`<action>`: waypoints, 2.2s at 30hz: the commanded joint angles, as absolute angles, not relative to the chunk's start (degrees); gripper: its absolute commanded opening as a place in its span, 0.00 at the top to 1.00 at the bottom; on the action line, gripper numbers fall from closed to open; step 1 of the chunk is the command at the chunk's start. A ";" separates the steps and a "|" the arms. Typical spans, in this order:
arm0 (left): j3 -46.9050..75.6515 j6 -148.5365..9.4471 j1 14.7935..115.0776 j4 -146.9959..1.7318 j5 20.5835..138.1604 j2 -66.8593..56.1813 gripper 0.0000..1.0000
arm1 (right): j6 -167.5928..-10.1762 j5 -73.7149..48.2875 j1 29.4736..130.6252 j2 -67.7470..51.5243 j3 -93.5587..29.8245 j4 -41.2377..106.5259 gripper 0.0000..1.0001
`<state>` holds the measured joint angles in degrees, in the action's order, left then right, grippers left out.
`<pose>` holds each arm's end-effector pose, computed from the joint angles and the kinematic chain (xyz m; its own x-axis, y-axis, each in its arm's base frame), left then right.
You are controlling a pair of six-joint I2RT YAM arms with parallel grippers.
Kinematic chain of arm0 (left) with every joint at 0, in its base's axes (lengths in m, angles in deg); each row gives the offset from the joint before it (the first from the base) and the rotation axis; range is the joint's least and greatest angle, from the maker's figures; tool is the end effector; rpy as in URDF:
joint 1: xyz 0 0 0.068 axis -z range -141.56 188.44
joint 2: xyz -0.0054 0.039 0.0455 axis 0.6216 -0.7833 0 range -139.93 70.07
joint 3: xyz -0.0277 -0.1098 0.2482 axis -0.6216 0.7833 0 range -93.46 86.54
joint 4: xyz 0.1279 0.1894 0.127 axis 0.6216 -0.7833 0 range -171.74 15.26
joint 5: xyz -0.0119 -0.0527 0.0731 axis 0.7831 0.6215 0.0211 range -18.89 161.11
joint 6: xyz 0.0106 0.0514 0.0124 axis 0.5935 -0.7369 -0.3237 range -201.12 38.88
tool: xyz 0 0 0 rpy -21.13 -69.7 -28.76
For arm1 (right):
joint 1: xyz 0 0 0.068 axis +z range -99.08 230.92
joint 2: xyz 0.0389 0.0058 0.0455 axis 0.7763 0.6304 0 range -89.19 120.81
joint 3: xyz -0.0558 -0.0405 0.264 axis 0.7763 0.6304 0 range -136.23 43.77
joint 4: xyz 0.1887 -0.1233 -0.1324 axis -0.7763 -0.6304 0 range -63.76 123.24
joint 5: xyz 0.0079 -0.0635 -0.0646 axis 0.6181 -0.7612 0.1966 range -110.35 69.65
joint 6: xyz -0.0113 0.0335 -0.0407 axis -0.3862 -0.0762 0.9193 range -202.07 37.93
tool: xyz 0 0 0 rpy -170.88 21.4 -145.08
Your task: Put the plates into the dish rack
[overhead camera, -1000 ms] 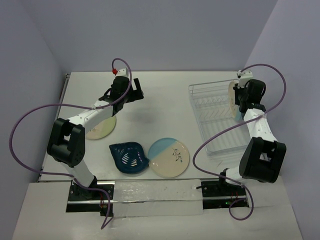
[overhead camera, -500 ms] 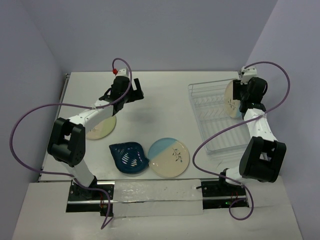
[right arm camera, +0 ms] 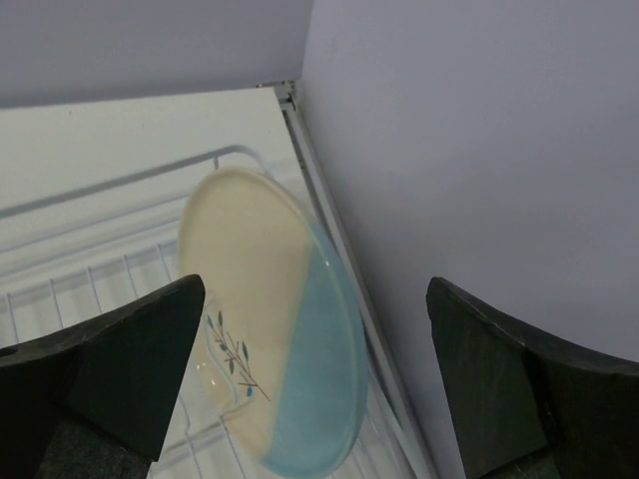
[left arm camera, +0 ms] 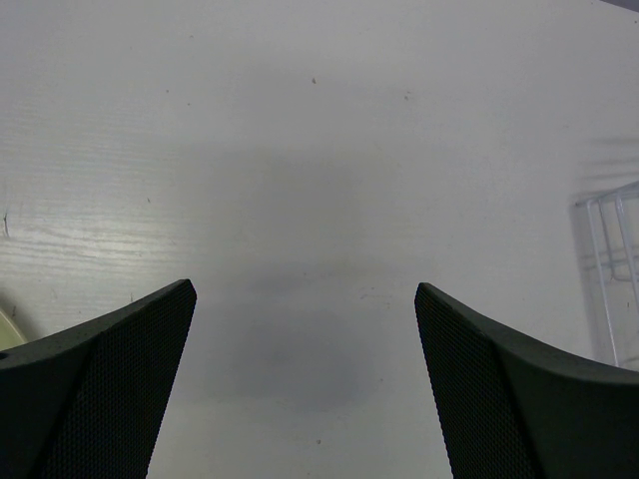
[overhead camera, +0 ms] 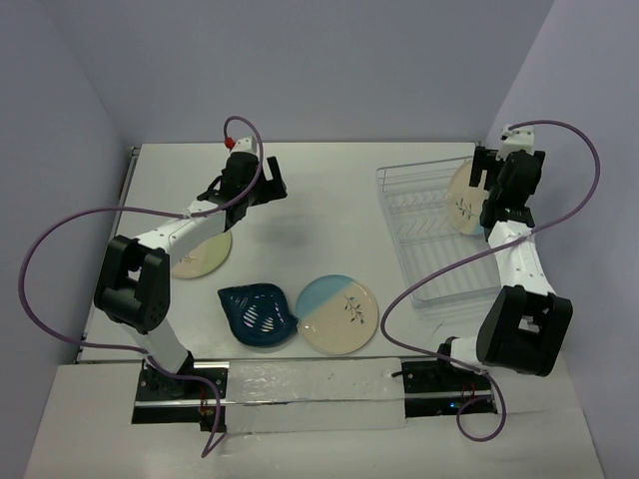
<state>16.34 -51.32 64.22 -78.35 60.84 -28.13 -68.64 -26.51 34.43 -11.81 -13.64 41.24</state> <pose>0.3585 -0.1661 0.2556 -0.5543 -0.2754 -0.7854 0.0181 0.9395 -0.3422 0.3058 -0.0947 0.3212 -0.2824 -0.1572 -0.9463 0.3261 0.9120 -0.2489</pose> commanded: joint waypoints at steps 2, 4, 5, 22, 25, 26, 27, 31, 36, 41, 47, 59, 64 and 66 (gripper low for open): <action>17.45 -50.78 64.28 -76.87 59.81 -23.64 0.01 | -73.23 -30.36 34.49 -17.10 -14.44 45.43 0.00; 18.40 -50.66 64.28 -76.69 59.49 -22.51 0.01 | -74.36 -29.32 34.52 -19.18 -14.87 44.76 0.00; 19.06 -50.45 64.28 -76.40 59.43 -21.85 0.01 | -74.86 -28.57 34.67 -20.49 -14.94 44.39 0.00; 28.55 -49.92 64.45 -71.37 69.20 -14.22 0.01 | -85.62 -28.17 63.17 -16.49 -29.72 40.84 0.00; 29.59 -50.76 64.76 -69.20 73.51 -13.96 0.01 | -93.35 -27.86 67.04 -12.98 -35.48 38.60 0.00; 29.59 -51.44 65.05 -68.80 74.44 -14.00 0.01 | -96.14 -27.95 68.48 -11.96 -37.22 38.39 0.00; 29.42 -51.84 65.45 -69.13 74.46 -14.04 0.01 | -97.86 -28.54 70.03 -11.35 -38.32 38.13 0.00; 32.41 -53.47 66.77 -68.76 75.78 -12.82 0.01 | -103.02 -33.37 75.29 -9.02 -42.70 31.33 0.00; 39.35 -54.05 67.51 -61.97 83.26 -11.15 0.01 | -110.60 -37.77 79.48 -10.06 -36.37 20.83 0.00; 44.31 -54.37 70.77 -59.42 85.90 -11.14 0.01 | -118.89 -40.56 84.63 -13.17 -24.46 12.06 0.00; 46.31 -52.89 77.70 -62.60 79.64 -11.11 0.01 | -123.24 -45.87 89.90 -18.15 -11.25 7.19 0.01; 48.76 -53.39 87.91 -66.26 71.44 -13.50 0.02 | -126.55 -41.53 95.29 -28.86 1.73 -0.30 0.01; 46.15 -52.01 89.65 -69.48 68.01 -19.37 0.01 | -125.53 -36.71 95.90 -32.79 5.30 -1.19 0.00; 45.84 -51.86 89.63 -69.64 67.38 -20.48 0.01 | -124.90 -34.77 96.07 -34.18 6.05 -1.17 0.00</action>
<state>48.33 -52.85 89.23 -67.50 70.88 -17.92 -124.88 -38.13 95.54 -30.92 4.46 0.07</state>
